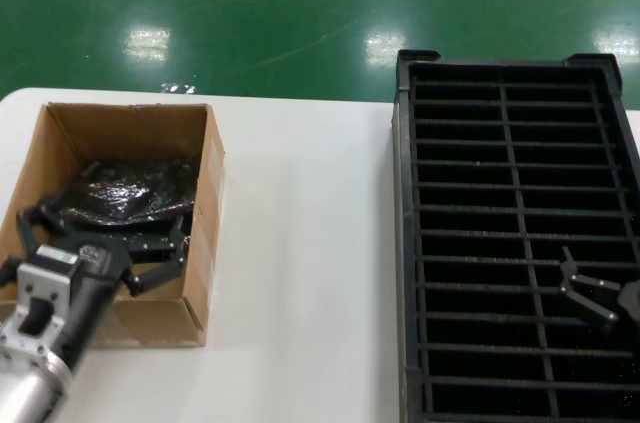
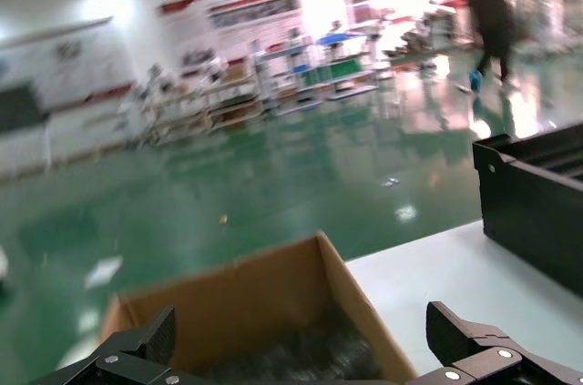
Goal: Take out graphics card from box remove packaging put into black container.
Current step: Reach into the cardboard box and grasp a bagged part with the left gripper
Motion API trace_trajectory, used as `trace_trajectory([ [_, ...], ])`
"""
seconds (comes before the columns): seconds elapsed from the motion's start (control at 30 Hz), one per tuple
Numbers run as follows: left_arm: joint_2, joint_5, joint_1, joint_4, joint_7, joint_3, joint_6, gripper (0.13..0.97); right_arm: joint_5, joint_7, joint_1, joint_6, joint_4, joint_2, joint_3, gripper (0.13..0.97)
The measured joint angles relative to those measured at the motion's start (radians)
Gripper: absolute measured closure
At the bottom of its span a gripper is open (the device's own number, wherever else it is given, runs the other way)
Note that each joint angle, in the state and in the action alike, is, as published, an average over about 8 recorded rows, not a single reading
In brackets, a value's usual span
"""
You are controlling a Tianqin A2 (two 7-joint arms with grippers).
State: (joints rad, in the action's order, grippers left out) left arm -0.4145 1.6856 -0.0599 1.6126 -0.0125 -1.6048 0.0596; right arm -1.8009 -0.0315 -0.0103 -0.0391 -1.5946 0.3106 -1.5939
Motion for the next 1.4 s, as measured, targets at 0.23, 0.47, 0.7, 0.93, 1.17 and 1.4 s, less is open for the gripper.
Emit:
trace_trajectory([
  [0.23, -0.206, -0.207, -0.146, -0.07, -0.018, -0.04, 0.145, 0.132, 0.0, 0.0, 0.0, 0.0, 0.0, 0.0, 0.0, 0.129],
  [0.47, -0.312, -0.456, -0.4, -0.257, -0.081, -0.159, 0.358, 0.132, 0.0, 0.0, 0.0, 0.0, 0.0, 0.0, 0.0, 0.129],
  [0.7, -0.288, -0.563, -0.631, -0.487, -0.195, -0.306, 0.549, 0.132, 0.0, 0.0, 0.0, 0.0, 0.0, 0.0, 0.0, 0.129],
  [0.93, -0.215, -0.555, -0.775, -0.724, -0.356, -0.376, 0.569, 0.137, 0.0, 0.0, 0.0, 0.0, 0.0, 0.0, 0.0, 0.129],
  [1.17, -0.156, -0.509, -0.845, -0.876, -0.49, -0.388, 0.504, 0.153, 0.0, 0.0, 0.0, 0.0, 0.0, 0.0, 0.0, 0.129],
  [1.4, -0.135, -0.475, -0.868, -0.932, -0.559, -0.39, 0.459, 0.23, 0.0, 0.0, 0.0, 0.0, 0.0, 0.0, 0.0, 0.129],
])
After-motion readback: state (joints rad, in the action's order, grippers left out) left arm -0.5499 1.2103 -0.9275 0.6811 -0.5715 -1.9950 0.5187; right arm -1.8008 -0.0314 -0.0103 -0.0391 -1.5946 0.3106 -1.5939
